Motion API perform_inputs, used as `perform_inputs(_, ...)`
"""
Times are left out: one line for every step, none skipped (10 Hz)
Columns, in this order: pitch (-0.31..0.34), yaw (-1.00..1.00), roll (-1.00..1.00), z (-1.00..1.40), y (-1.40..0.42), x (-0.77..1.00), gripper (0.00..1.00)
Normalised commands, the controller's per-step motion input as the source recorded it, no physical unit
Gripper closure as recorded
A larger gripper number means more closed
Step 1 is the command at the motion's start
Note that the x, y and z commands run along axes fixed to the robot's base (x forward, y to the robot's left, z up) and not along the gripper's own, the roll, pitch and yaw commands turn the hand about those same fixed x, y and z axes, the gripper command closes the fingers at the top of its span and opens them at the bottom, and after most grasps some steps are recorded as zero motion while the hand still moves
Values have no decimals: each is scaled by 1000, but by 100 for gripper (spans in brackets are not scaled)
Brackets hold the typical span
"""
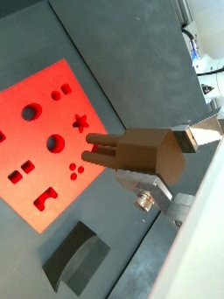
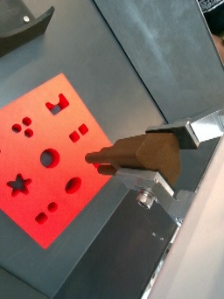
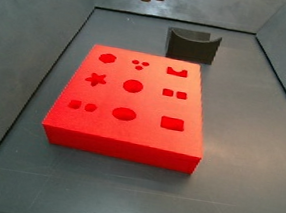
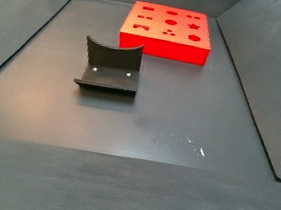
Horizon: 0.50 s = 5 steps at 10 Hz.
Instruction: Insert the 3 prong object.
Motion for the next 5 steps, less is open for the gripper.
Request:
perform_inputs(0,0,0,-177,49,54,100)
perform_inputs(0,203,6,-326,177,200,100)
perform_inputs(-44,511,37,-349,386,249,100)
perform_inputs(-46,589,84,-269,306,186,100)
perform_inputs(-4,717,54,-263,266,89,100)
